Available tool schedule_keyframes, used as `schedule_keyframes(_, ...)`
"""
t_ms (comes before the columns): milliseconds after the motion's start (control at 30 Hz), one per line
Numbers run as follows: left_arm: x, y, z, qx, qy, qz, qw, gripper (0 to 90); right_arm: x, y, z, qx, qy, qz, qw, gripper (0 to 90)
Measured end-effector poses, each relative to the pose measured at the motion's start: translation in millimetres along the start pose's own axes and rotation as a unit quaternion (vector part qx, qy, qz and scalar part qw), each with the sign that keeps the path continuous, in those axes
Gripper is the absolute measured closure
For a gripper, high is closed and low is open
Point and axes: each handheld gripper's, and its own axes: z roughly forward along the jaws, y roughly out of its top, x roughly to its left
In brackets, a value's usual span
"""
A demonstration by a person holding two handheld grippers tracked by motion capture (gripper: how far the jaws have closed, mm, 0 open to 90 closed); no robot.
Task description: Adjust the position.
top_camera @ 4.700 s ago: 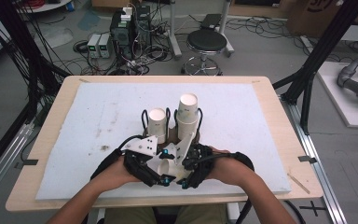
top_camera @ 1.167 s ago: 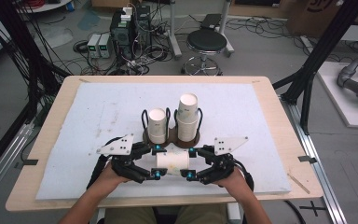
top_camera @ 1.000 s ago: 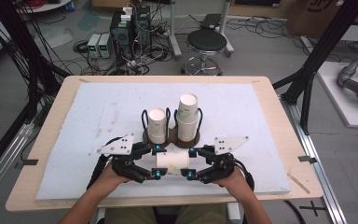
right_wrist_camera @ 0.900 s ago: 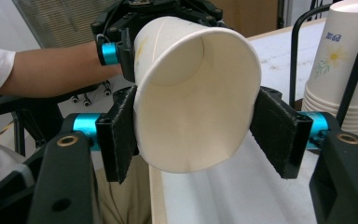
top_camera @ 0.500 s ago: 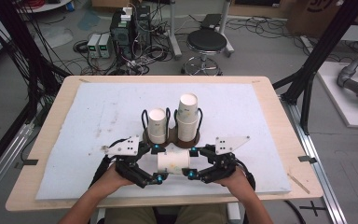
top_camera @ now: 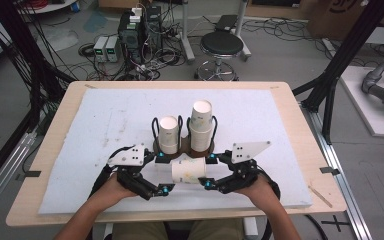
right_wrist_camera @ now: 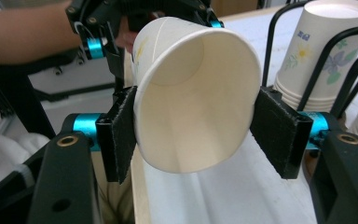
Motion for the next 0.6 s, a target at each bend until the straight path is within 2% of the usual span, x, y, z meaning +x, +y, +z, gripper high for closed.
schedule_keyframes(267,0.3,6.4,-3.2,0.032,0.013,0.009,0.9994,16.5,0.4,17.8,-0.9,0.061,-0.011,-0.022,0.9978,35.7)
schedule_keyframes(433,-0.1,12.6,-3.3,0.046,0.015,0.015,0.9987,16.5,0.6,31.8,3.5,0.109,-0.014,-0.043,0.9930,35.7)
schedule_keyframes(600,-0.4,17.4,-2.1,0.061,0.016,0.017,0.9978,16.8,1.4,43.9,8.9,0.139,-0.013,-0.059,0.9884,35.6)
